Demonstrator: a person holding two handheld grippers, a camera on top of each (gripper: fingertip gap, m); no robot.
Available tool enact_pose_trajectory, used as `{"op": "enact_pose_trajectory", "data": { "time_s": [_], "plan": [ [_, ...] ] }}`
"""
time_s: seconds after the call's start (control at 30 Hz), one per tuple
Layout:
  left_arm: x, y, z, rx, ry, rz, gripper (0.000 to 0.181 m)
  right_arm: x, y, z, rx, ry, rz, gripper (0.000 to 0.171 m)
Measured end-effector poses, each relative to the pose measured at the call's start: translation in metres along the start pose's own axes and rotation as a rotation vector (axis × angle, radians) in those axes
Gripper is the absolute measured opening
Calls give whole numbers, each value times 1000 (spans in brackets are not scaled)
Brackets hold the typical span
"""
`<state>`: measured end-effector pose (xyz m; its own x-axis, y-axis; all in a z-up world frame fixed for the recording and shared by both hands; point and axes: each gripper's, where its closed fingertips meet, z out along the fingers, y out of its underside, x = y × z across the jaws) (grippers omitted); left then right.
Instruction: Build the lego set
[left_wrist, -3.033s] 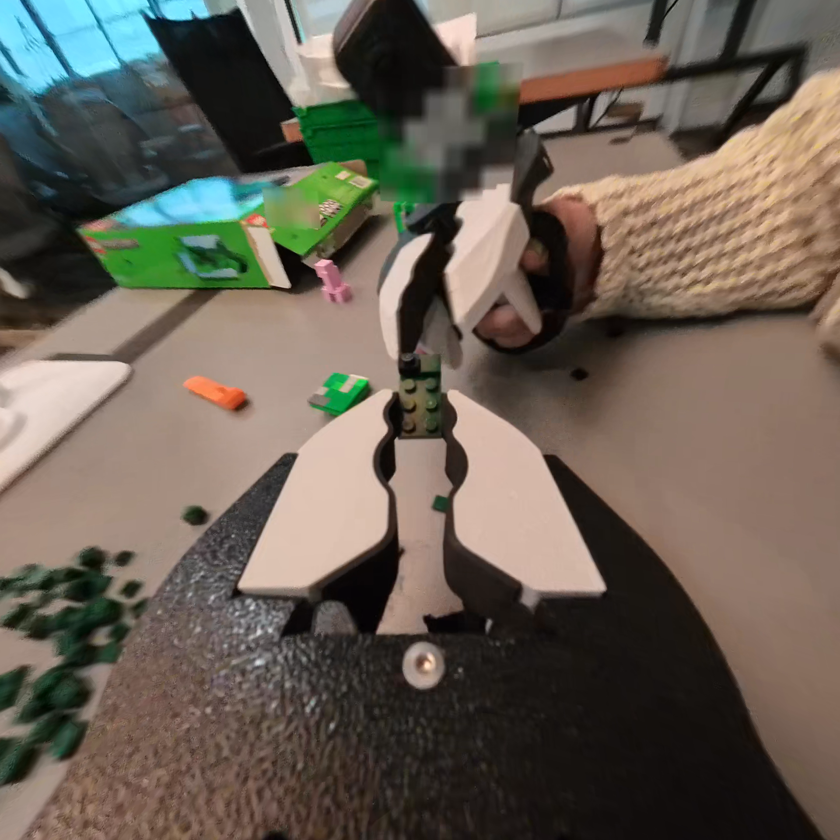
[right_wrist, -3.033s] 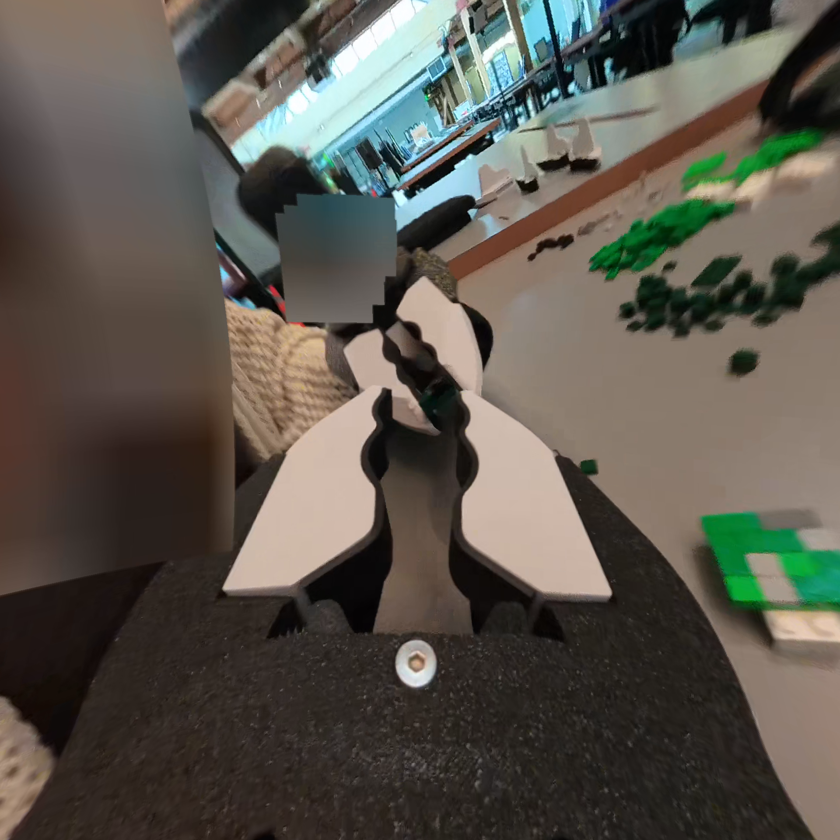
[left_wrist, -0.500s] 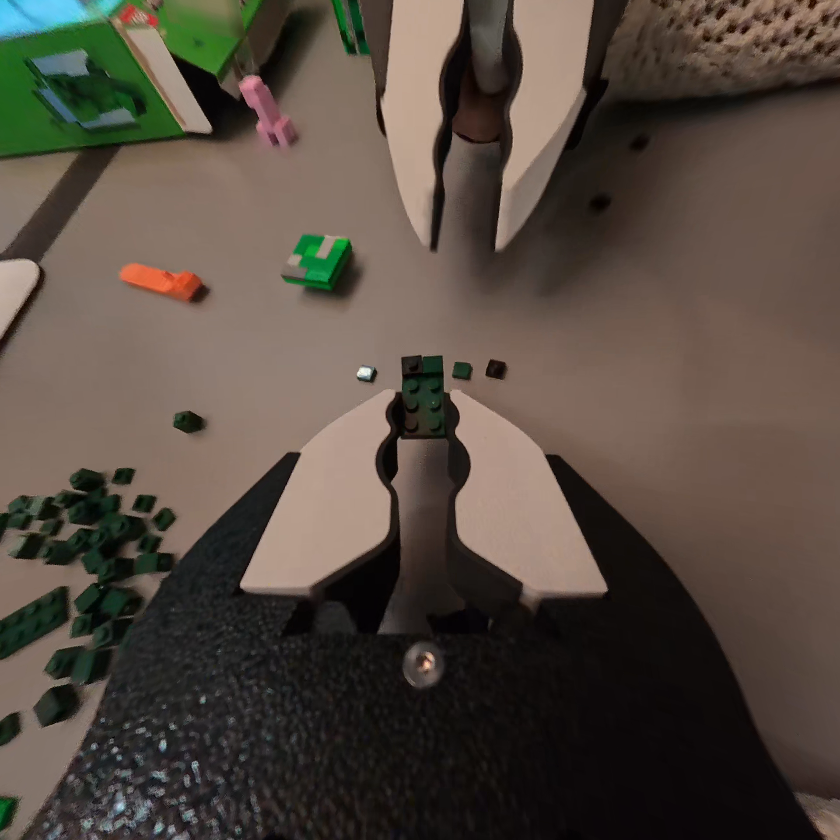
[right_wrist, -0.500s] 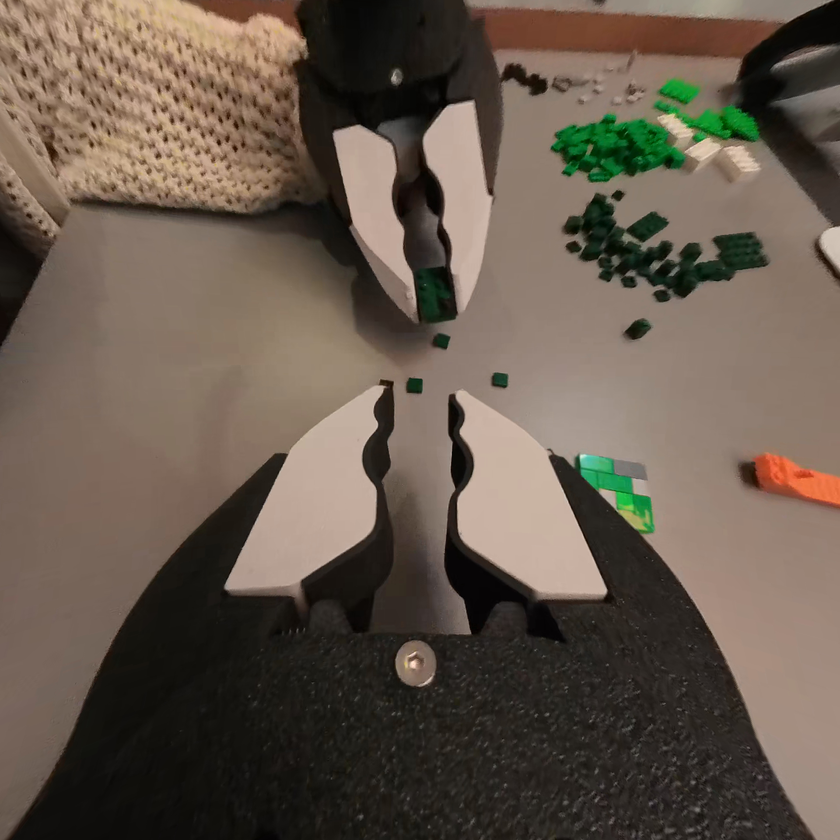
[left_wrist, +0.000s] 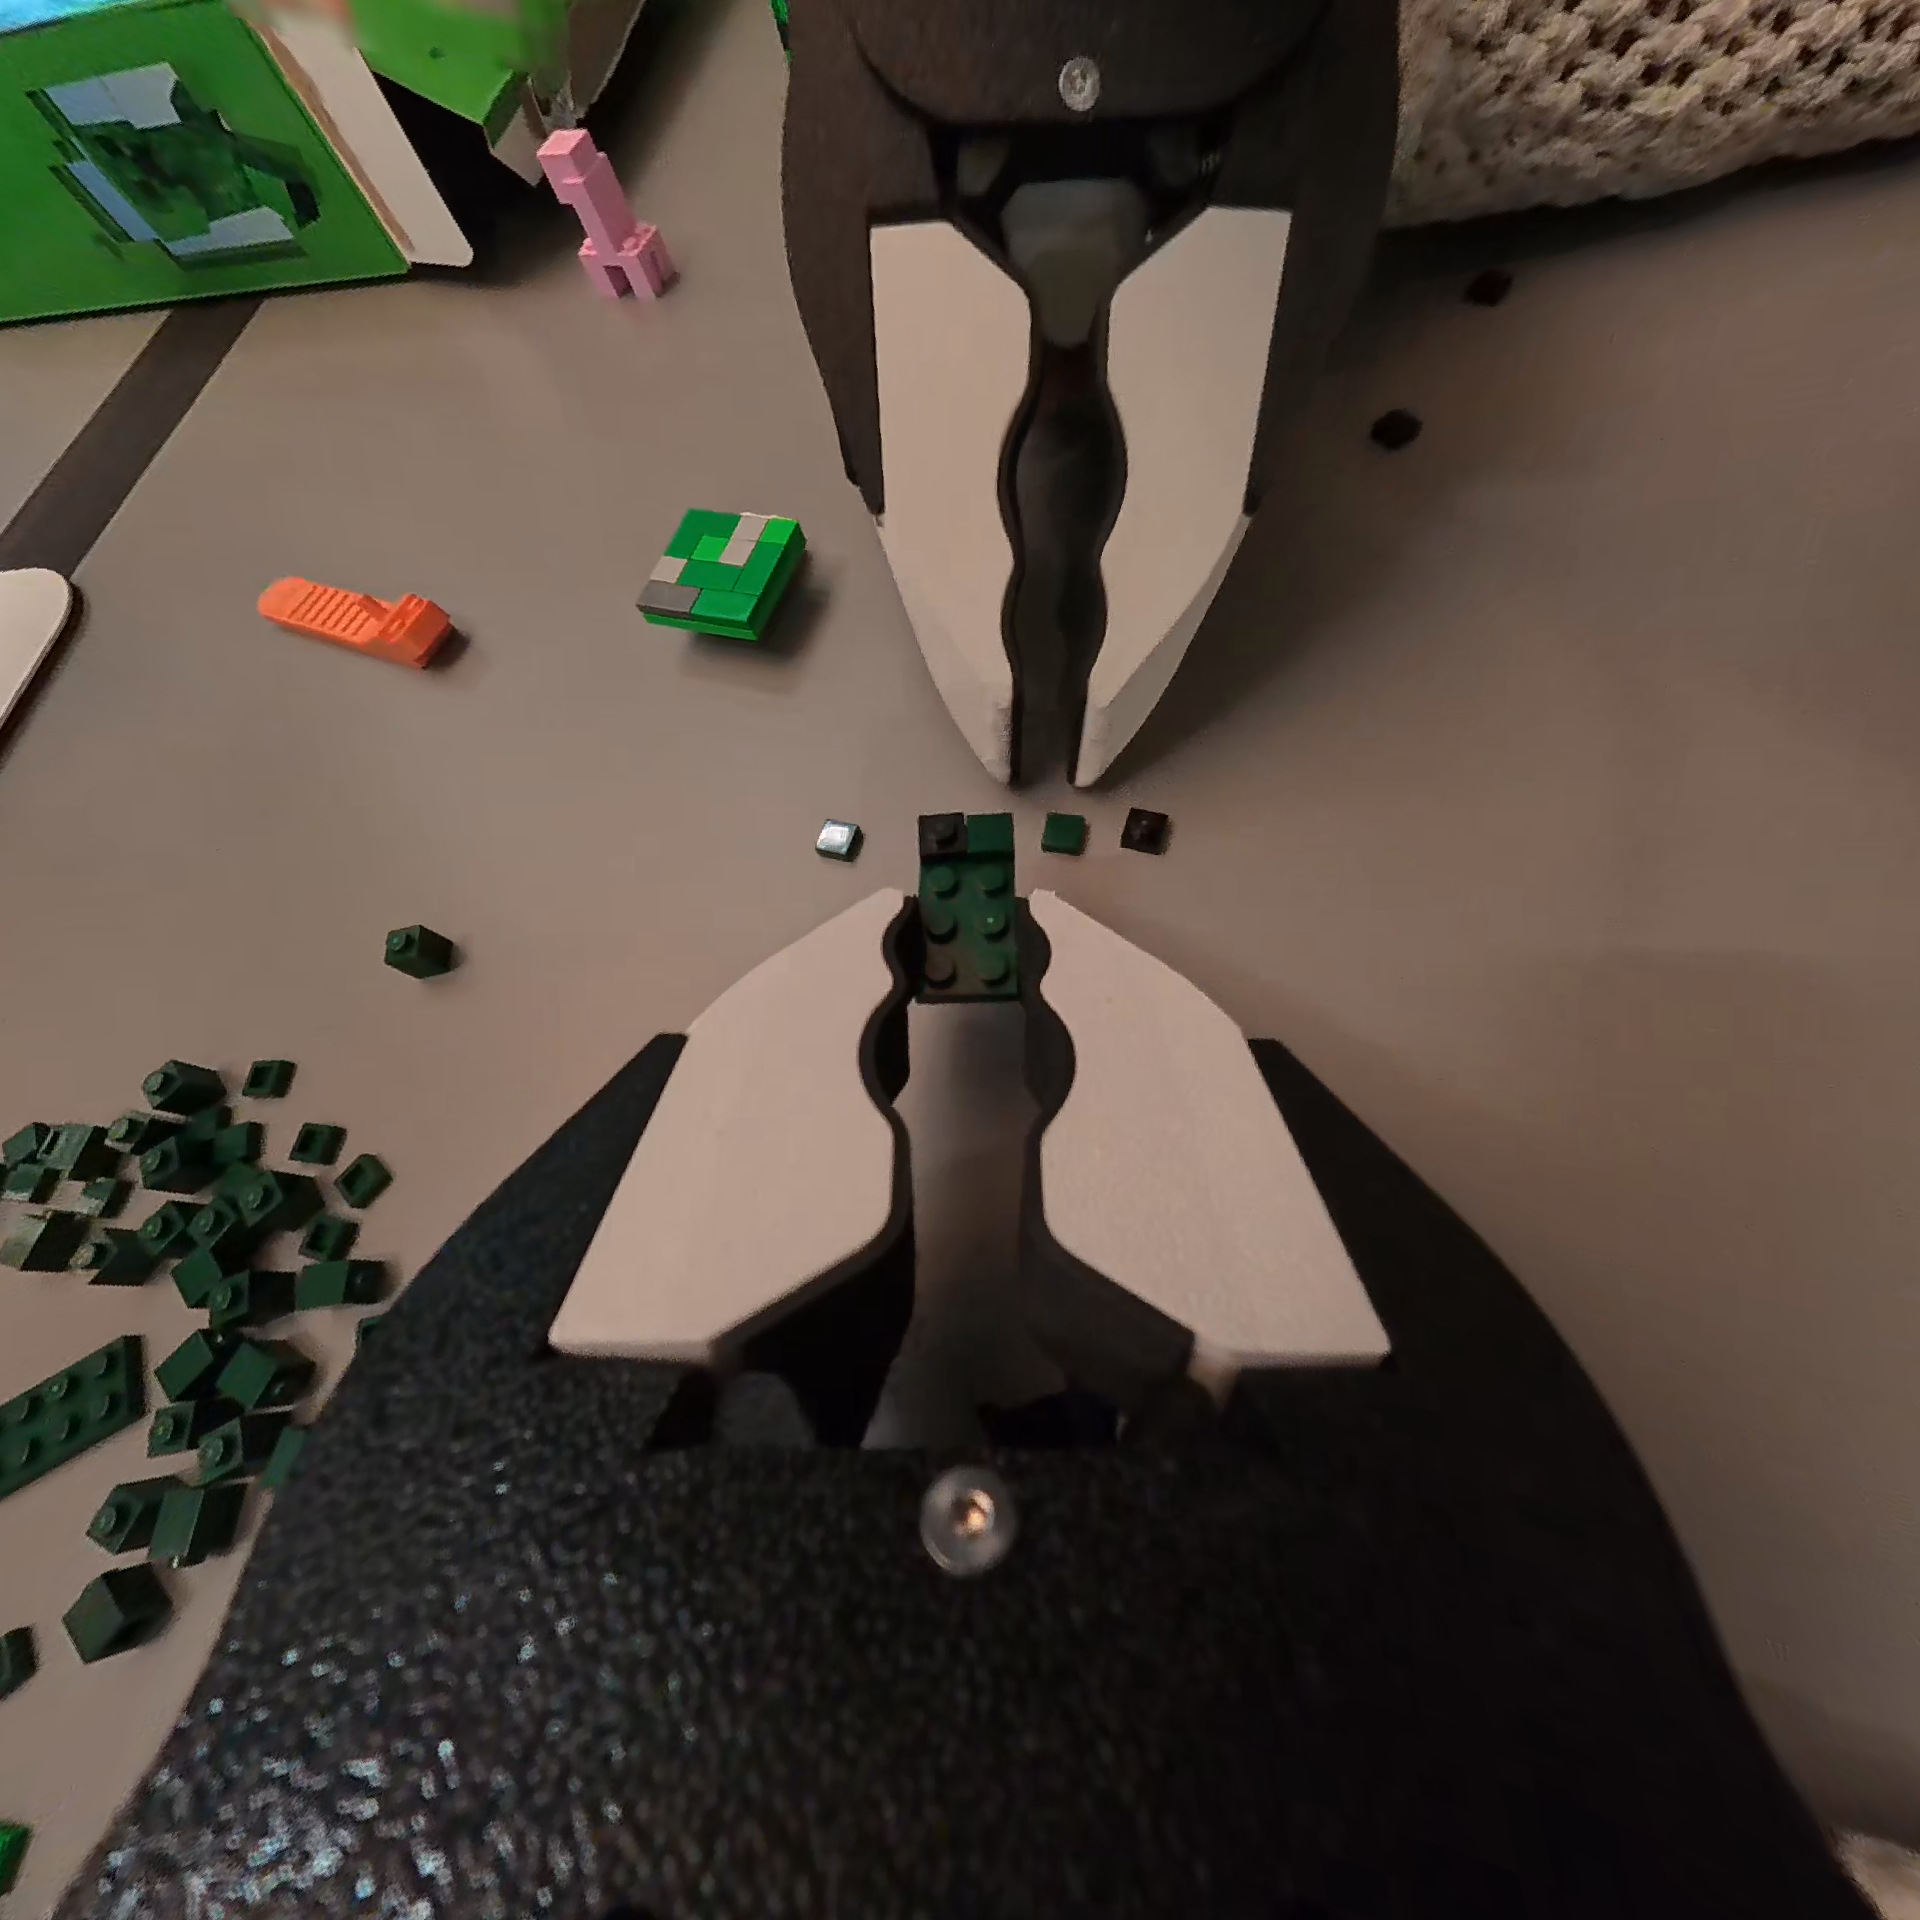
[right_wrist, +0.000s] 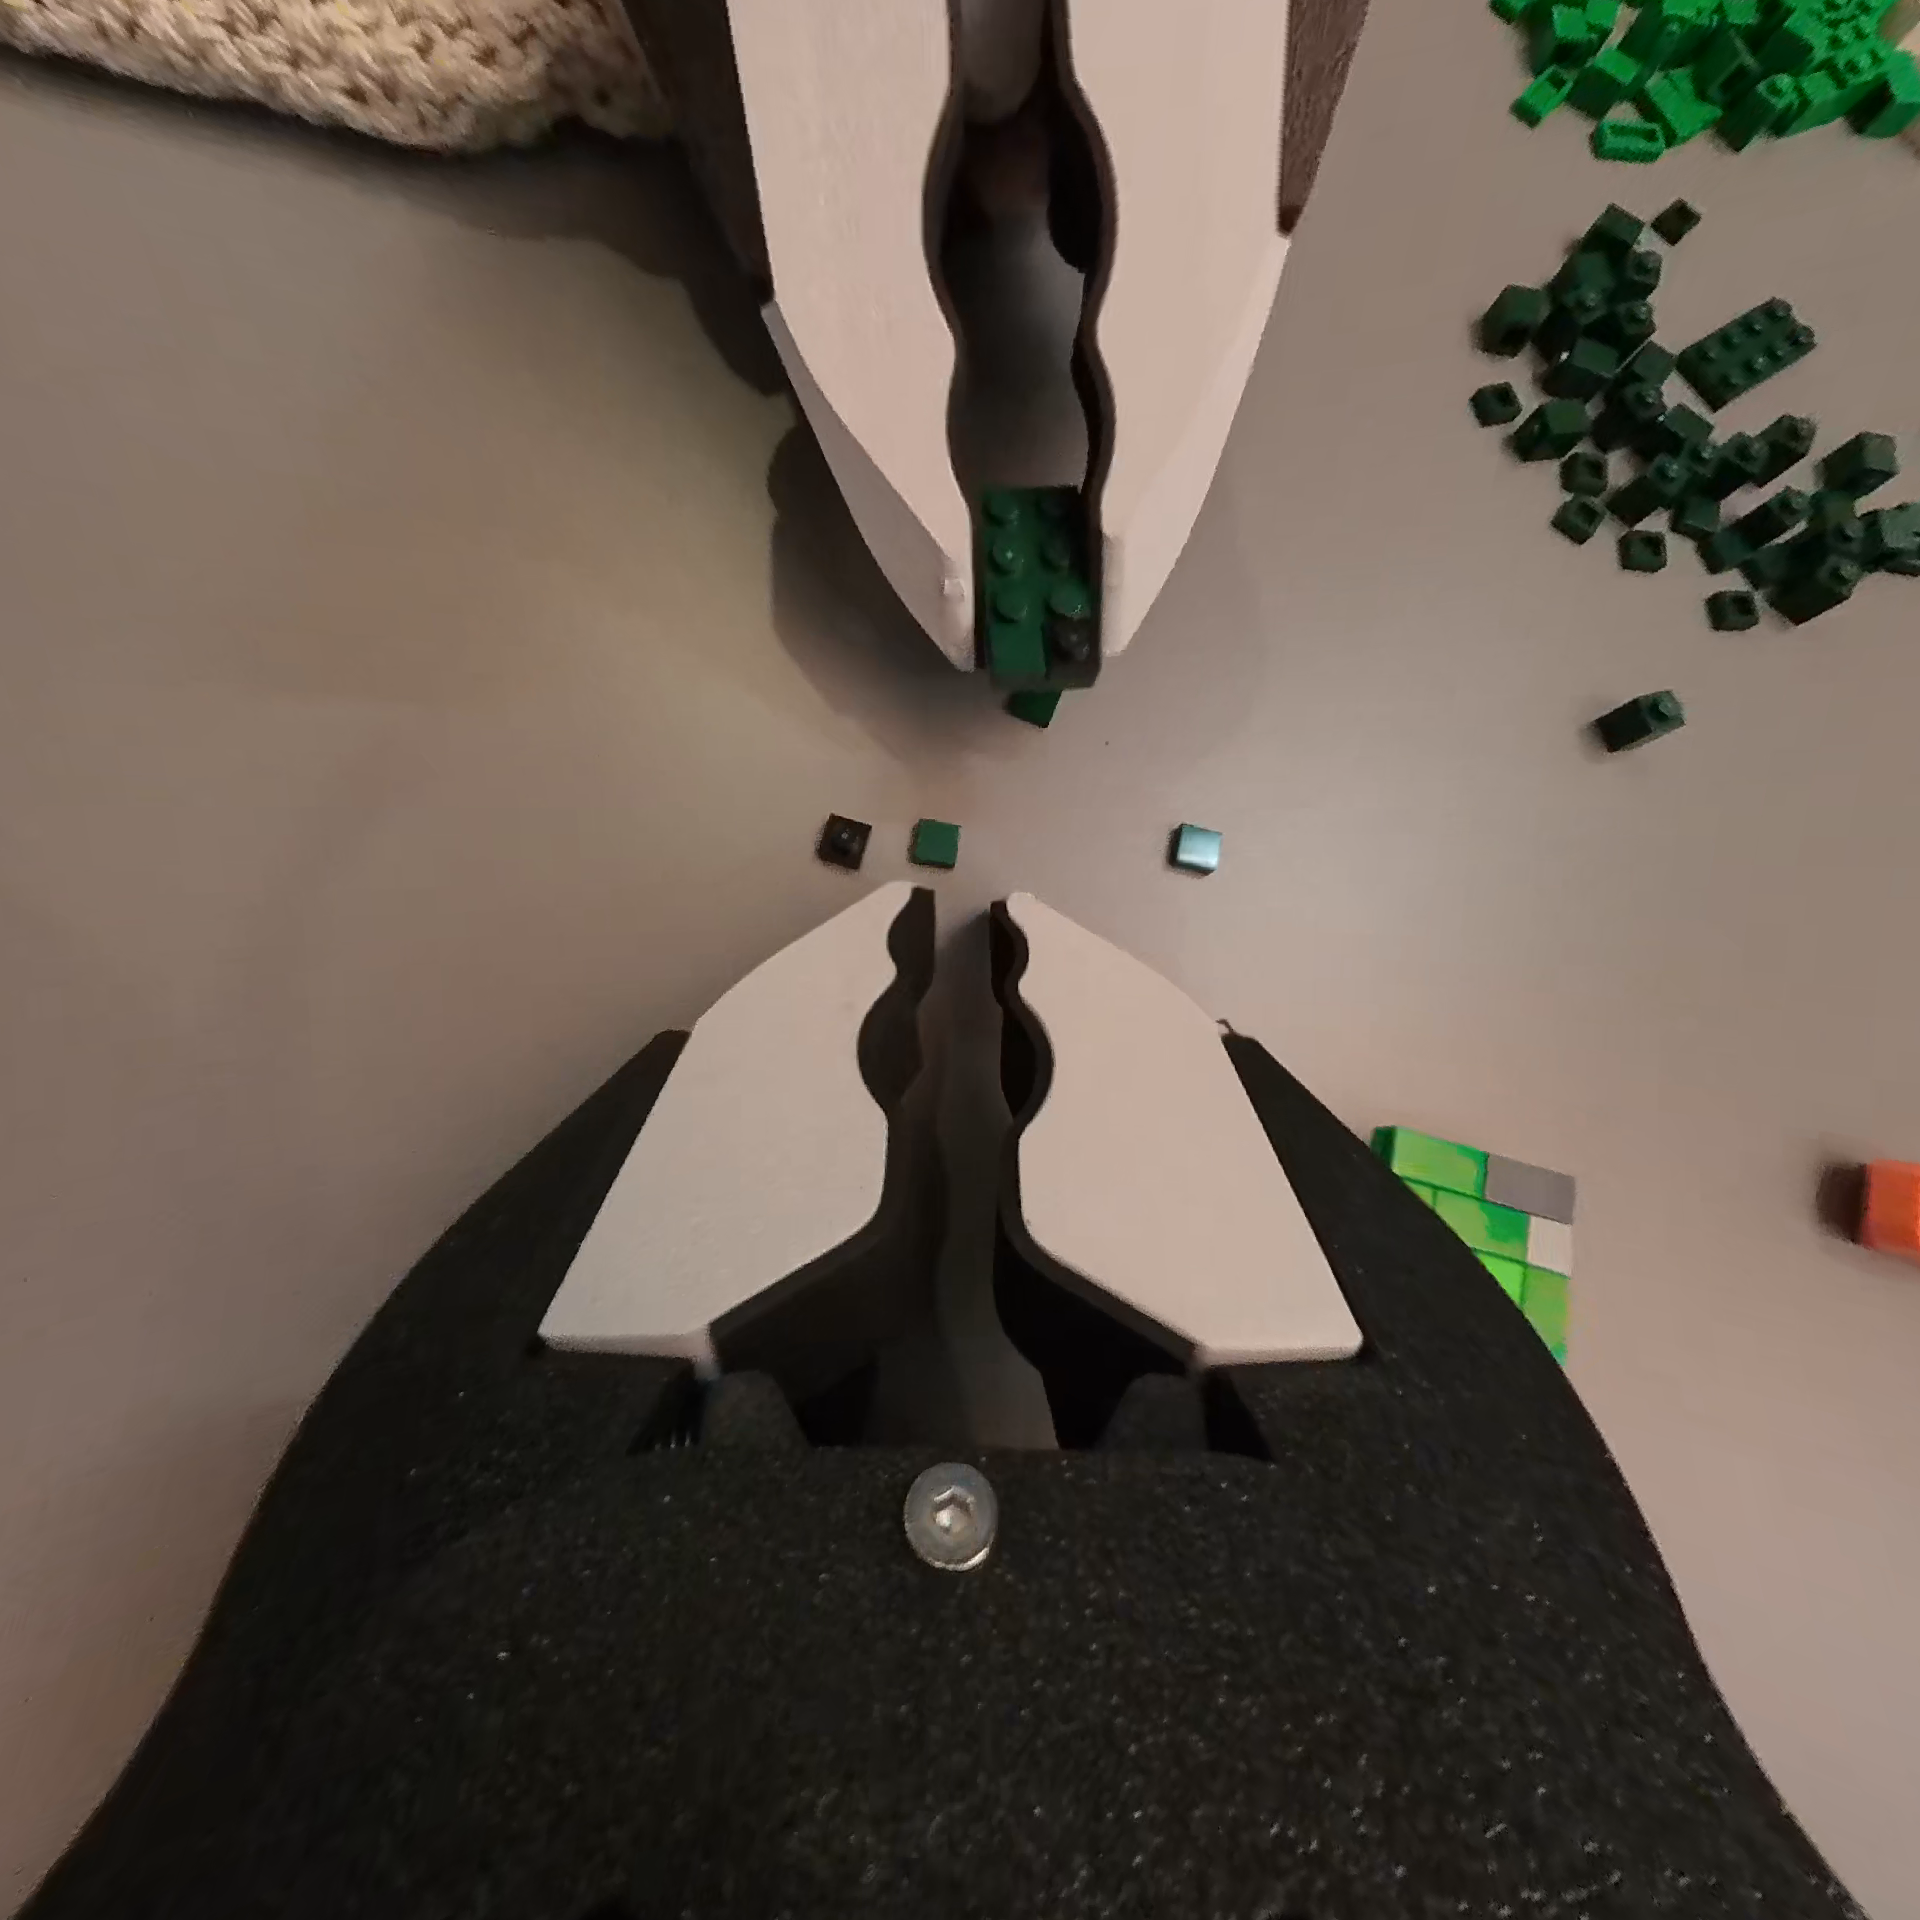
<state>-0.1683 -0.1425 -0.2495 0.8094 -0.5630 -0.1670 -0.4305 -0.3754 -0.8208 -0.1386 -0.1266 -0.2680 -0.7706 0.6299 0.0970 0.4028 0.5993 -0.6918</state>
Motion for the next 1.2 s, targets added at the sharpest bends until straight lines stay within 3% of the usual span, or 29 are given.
{"op": "enact_pose_trajectory", "data": {
  "time_s": [0.47, 1.2],
  "plan": [
    [-2, 2, 0, -11, 1, -27, 17, -1, -3, 4, -32, 74, 23, 10],
    [-1, 2, 1, -19, 15, -32, 16, -2, -3, 3, -5, 42, 139, 11]
  ]
}}
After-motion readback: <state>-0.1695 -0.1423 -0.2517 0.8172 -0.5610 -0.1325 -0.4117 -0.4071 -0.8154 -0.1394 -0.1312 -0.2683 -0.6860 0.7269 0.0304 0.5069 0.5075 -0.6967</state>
